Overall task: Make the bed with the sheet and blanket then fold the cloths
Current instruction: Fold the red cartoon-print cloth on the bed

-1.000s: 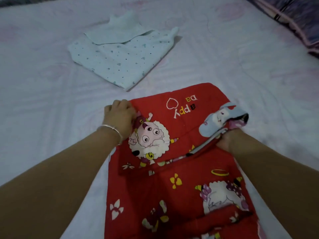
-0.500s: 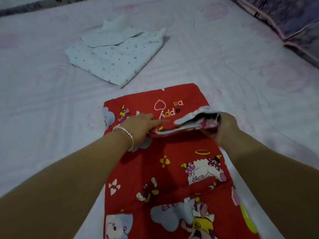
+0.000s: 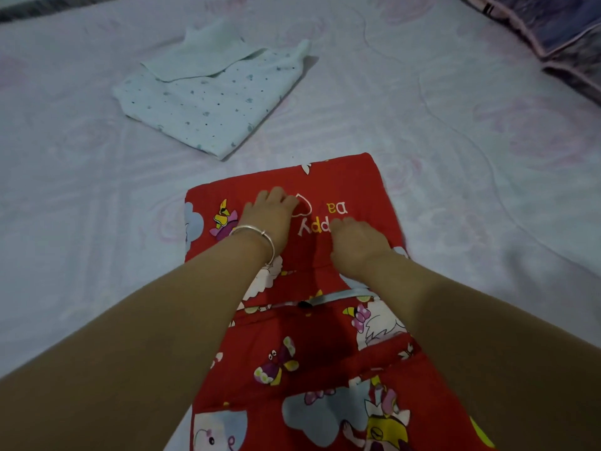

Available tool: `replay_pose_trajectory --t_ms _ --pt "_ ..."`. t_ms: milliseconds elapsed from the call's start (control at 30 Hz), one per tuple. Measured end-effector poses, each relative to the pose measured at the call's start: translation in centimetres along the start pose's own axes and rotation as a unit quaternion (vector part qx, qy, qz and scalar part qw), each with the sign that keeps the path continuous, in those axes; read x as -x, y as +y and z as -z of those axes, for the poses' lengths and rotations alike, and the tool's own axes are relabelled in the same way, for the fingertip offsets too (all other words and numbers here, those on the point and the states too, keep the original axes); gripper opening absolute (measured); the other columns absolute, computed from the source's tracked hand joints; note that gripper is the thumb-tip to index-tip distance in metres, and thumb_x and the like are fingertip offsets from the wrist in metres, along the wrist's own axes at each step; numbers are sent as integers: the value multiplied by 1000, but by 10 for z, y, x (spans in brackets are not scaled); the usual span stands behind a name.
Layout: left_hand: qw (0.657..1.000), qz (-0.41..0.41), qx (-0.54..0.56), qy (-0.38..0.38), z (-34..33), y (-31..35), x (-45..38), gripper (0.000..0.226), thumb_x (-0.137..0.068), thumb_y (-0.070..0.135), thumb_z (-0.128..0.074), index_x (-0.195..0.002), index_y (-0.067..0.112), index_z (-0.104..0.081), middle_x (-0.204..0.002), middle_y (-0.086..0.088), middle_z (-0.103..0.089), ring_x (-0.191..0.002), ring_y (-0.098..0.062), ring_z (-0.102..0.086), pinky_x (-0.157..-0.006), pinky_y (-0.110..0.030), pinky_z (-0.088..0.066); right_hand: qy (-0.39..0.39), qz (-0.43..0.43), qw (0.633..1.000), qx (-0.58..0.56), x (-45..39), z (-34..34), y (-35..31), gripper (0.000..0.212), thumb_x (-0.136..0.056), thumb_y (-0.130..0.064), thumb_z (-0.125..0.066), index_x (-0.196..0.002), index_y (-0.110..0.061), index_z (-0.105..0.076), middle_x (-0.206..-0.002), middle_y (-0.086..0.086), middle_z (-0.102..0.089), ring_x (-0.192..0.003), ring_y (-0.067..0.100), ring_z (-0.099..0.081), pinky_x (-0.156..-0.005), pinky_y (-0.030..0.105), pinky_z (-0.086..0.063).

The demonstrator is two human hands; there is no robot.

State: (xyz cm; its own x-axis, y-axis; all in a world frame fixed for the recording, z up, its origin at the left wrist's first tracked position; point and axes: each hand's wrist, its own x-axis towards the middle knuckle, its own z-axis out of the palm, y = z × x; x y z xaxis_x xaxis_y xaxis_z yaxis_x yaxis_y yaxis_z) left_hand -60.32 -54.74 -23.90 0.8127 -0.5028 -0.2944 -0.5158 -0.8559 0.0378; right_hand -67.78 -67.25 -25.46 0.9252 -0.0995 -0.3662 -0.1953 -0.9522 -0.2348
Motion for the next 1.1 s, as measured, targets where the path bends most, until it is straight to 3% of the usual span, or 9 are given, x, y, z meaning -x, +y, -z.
replay_pose_trajectory --t_ms 200,400,567,700,733,833,900,1000,1100 --pt "998 63 1 -4 3 0 -50 88 -80 -15 -50 -150 9 -3 -153 -18 -18 -124 -40 -47 -95 -46 -45 30 -47 997 48 -21 -24 -7 31 -98 -12 -33 -127 -6 -40 -128 17 -46 -114 33 -50 -87 40 -49" --pt "985 121 -105 -62 1 -14 -94 99 -79 28 -71 -150 14 -3 -146 -16 -36 -139 -35 -25 -111 -55 -19 10 -46 998 38 -39 -29 -5 30 -96 -14 -39 -125 -8 -40 -125 17 -46 -111 32 -50 -85 39 -49" --pt "984 101 -128 -73 15 -5 -82 59 -78 39 -69 -126 12 -49 -129 -13 -53 -126 -34 -43 -106 -49 -29 -15 -36 999 21 -37 -24 -1 31 -97 -12 -35 -127 -6 -39 -130 18 -43 -116 34 -46 -91 41 -47" --pt "990 48 -129 -18 23 1 -45 52 -79 31 -67 -123 12 -48 -125 -13 -53 -120 -32 -50 -100 -41 -37 -51 -27 998 6 -16 -6 1 38 -95 -10 -38 -133 -3 -38 -136 20 -41 -123 37 -43 -100 42 -41" --pt "992 35 -121 -11 26 3 -36 48 -80 26 -65 -122 11 -47 -122 -13 -57 -116 -32 -54 -97 -39 -39 -21 -9 1000 11 -9 0 1 37 -93 -8 -40 -129 -2 -42 -132 20 -44 -120 37 -45 -97 42 -42" --pt "993 -1 -120 1 38 13 2 46 -84 20 -60 -123 10 -40 -117 -13 -61 -109 -33 -59 -90 -39 -42 249 50 964 73 17 24 1 29 -74 -2 -39 -93 -5 -60 -94 17 -62 -87 36 -60 -72 41 -45" --pt "991 -22 -131 -4 49 22 28 53 -83 19 -61 -128 11 -35 -119 -12 -58 -110 -33 -57 -91 -40 -40 303 73 943 121 33 48 3 37 -67 -5 -51 -102 -5 -62 -108 20 -64 -100 38 -61 -84 44 -38" --pt "990 -55 -132 -17 67 38 78 61 -80 22 -62 -131 12 -31 -121 -12 -54 -113 -32 -52 -94 -43 -37 148 88 963 209 72 82 1 65 -86 -11 -50 -147 -14 -27 -157 17 -21 -145 35 -18 -116 53 -10" --pt "991 -76 -106 -40 80 50 116 57 -79 22 -63 -126 12 -33 -121 -12 -53 -111 -31 -52 -93 -42 -39 27 106 972 208 102 98 -10 41 -89 -16 -52 -130 -14 -47 -133 12 -53 -124 31 -50 -102 41 -38"
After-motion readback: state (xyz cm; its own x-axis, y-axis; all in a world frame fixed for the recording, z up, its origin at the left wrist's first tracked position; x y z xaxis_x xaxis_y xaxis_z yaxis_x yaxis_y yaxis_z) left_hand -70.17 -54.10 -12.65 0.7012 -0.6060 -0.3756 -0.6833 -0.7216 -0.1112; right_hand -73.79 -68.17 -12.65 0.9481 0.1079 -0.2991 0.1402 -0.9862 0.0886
